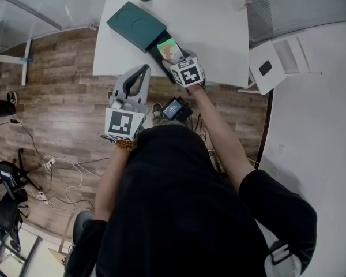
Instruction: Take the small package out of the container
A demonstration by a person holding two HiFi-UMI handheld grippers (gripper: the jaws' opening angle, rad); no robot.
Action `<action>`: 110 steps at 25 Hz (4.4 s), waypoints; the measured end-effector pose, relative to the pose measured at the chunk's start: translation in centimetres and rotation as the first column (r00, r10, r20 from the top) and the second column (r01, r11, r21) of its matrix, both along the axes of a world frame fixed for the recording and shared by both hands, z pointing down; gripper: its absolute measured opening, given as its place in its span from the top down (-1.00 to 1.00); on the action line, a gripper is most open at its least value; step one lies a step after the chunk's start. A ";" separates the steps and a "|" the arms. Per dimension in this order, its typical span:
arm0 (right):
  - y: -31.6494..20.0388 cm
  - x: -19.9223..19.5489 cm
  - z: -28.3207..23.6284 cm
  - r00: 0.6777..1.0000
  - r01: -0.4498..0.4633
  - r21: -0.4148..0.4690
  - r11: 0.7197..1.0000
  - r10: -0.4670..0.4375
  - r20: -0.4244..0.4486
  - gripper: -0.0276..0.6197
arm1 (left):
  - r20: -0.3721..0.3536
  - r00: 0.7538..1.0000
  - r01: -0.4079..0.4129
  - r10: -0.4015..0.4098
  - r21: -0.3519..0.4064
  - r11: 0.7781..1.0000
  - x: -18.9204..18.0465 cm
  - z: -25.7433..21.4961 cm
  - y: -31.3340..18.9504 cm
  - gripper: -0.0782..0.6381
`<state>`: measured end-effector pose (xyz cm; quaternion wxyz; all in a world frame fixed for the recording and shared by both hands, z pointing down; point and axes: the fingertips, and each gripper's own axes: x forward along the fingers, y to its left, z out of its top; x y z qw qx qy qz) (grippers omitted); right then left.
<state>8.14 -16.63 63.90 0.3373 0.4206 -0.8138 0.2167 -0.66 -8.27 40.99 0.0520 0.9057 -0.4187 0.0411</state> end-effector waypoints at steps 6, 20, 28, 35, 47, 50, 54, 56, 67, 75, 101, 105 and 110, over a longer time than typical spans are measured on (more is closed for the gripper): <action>0.1 0.1 -1.4 0.999 -0.012 0.026 1.000 0.011 0.034 -0.16 | 0.005 1.000 -0.008 0.008 0.007 1.000 0.5 0.0 0.0 0.78; -0.3 -0.2 -6.1 0.993 -0.040 0.114 0.993 0.028 0.111 -0.16 | 0.006 1.000 -0.025 0.025 0.015 1.000 1.3 0.0 -0.1 0.78; 0.0 -0.3 -8.5 0.991 -0.036 0.161 0.986 0.014 0.136 -0.16 | 0.005 1.000 -0.026 0.026 0.047 0.999 1.6 -0.5 -0.2 0.78; 0.2 0.0 -10.7 0.986 -0.046 0.204 0.978 0.012 0.166 -0.16 | -0.034 0.999 0.002 -0.001 0.016 1.000 2.2 -2.0 -0.3 0.78; 0.3 0.8 -17.0 0.967 -0.096 0.321 0.942 0.011 0.255 -0.16 | -0.023 1.000 0.008 -0.006 0.070 0.997 1.9 -2.3 -0.5 0.78; 0.1 1.0 -18.4 0.962 -0.102 0.354 0.930 0.002 0.272 -0.16 | -0.025 1.000 0.002 -0.001 0.069 0.998 2.3 -2.6 -0.8 0.78; -0.1 1.2 -20.4 0.956 -0.121 0.394 0.911 0.000 0.294 -0.16 | -0.035 0.999 0.004 -0.003 0.051 0.999 2.7 -3.4 -1.1 0.78; -0.1 1.2 -21.2 0.954 -0.126 0.410 0.903 -0.003 0.300 -0.16 | -0.032 0.999 0.003 -0.001 0.062 0.998 2.8 -3.7 -1.3 0.78; 0.1 1.5 -24.8 0.942 -0.161 0.477 0.864 -0.011 0.337 -0.16 | -0.010 1.000 -0.006 0.008 0.135 0.991 3.2 -6.3 -2.4 0.78; 0.7 2.1 -28.7 0.932 -0.212 0.576 0.789 -0.014 0.362 -0.16 | -0.023 1.000 -0.010 0.014 0.171 0.985 3.7 -8.1 -2.8 0.78; 3.4 1.6 -32.4 0.917 -0.197 0.693 0.693 -0.120 0.380 -0.16 | -0.022 0.999 -0.021 0.025 0.189 0.982 4.2 -8.8 -3.0 0.78; 3.7 1.6 -32.3 0.915 -0.198 0.706 0.680 -0.131 0.382 -0.16 | -0.015 1.000 -0.018 0.021 0.190 0.982 4.0 -8.5 -3.0 0.78; 4.5 1.7 -31.7 0.914 -0.201 0.703 0.682 -0.129 0.386 -0.16 | -0.009 1.000 -0.019 0.021 0.188 0.982 4.2 -7.9 -2.2 0.78</action>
